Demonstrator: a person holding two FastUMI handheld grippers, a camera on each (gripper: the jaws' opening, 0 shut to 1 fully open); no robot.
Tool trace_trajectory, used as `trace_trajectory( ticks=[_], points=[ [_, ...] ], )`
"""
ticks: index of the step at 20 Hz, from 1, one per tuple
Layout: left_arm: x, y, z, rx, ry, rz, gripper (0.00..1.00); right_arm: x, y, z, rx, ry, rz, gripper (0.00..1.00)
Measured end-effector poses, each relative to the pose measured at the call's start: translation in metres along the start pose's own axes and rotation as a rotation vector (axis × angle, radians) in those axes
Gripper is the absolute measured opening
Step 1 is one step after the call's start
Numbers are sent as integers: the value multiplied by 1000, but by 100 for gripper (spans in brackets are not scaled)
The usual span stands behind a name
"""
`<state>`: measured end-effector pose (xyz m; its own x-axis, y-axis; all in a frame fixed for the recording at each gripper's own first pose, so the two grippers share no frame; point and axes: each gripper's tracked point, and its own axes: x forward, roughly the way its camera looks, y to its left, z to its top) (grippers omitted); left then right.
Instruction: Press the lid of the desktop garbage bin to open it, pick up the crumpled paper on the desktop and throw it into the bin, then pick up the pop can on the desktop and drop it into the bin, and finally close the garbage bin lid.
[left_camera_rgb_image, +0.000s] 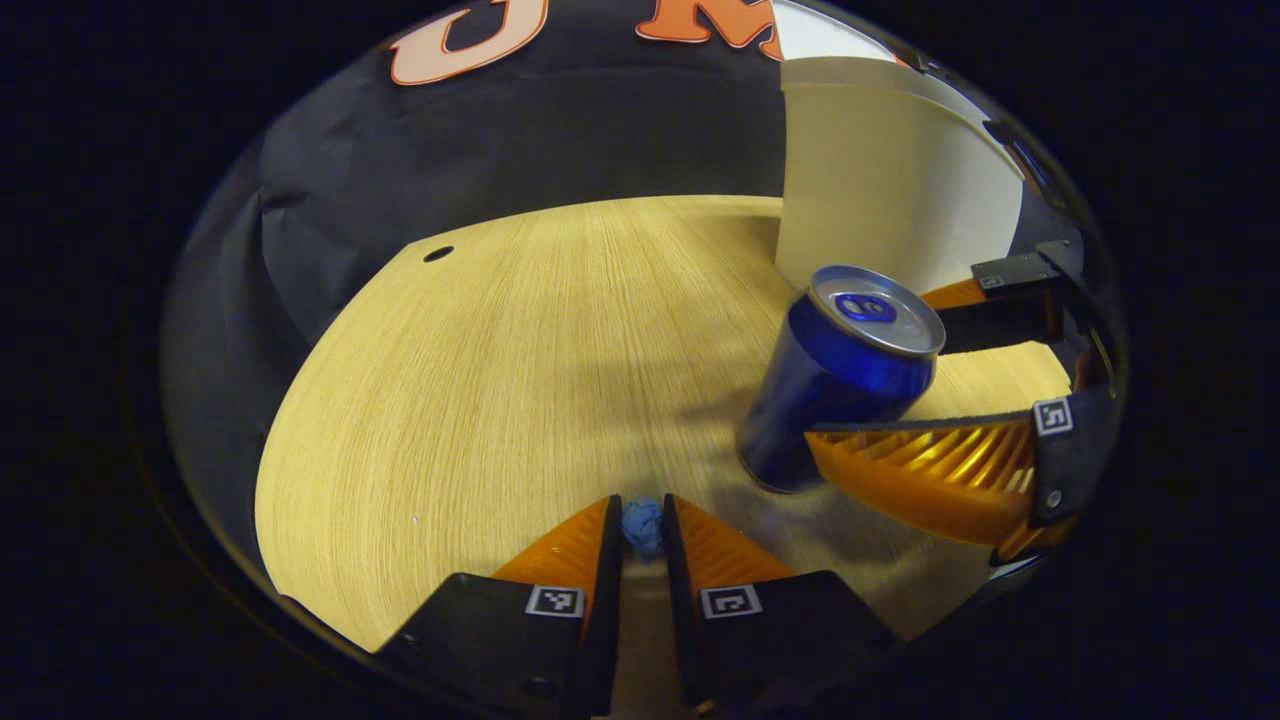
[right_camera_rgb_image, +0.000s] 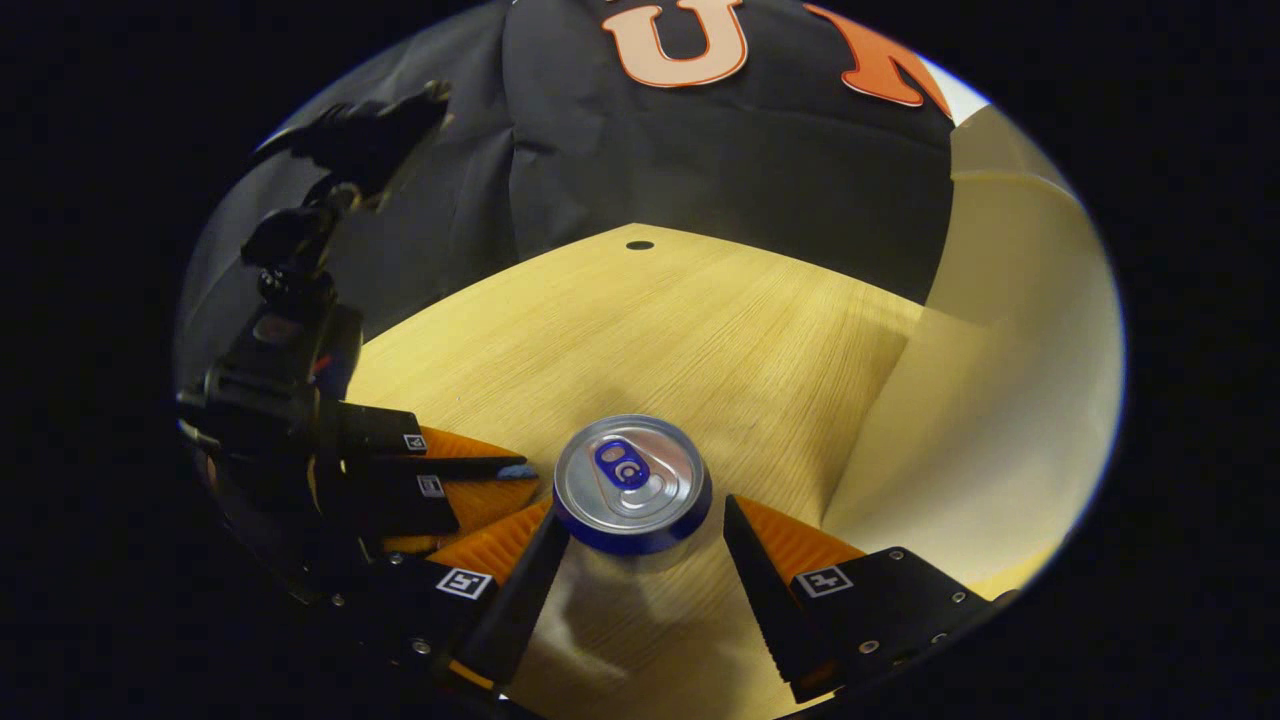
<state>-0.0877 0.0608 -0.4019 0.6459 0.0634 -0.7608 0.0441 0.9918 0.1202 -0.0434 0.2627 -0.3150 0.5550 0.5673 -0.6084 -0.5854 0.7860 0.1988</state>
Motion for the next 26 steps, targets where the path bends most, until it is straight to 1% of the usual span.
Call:
trace_trajectory(
  ticks=[1, 3, 5, 7, 8, 9, 10, 12, 13, 14, 16, 21, 26],
  points=[
    [-3, 7, 6, -7, -1, 12, 18, 5, 2, 1, 7, 9, 7, 94],
    [-8, 18, 25, -41, -20, 16, 18, 11, 3, 2, 11, 16, 11, 93],
    [-17, 30, 49, -67, -47, 29, 18, 9, 7, 4, 9, 21, 10, 83],
    [-27, 39, 76, -86, -71, 34, 18, 8, 5, 2, 10, 26, 10, 80],
    [-33, 43, 91, -88, -82, 39, 18, 7, 5, 4, 10, 23, 11, 80],
    [-36, 51, 89, -84, -99, 42, 18, 8, 5, 3, 10, 19, 8, 79],
    [-31, 50, 96, -80, -118, 44, 18, 8, 6, 3, 10, 13, 6, 80],
    [-41, 55, 121, -80, -157, 38, 18, 8, 5, 5, 13, 2, -3, 80],
    [-43, 56, 131, -78, -179, 35, 21, 7, 5, 5, 16, 0, -8, 79],
    [-47, 58, 143, -74, -205, 34, 17, 7, 5, 6, 17, -6, -8, 80],
    [-51, 57, 169, -64, -255, 28, 18, 8, 5, 8, 24, -18, -8, 80],
    [-62, 47, 228, -41, -374, -14, 18, 8, 4, 10, 20, -42, -25, 80],
    [-66, 26, 264, -11, -477, -79, 18, 7, -1, 11, 31, -57, -73, 79]
  ],
)
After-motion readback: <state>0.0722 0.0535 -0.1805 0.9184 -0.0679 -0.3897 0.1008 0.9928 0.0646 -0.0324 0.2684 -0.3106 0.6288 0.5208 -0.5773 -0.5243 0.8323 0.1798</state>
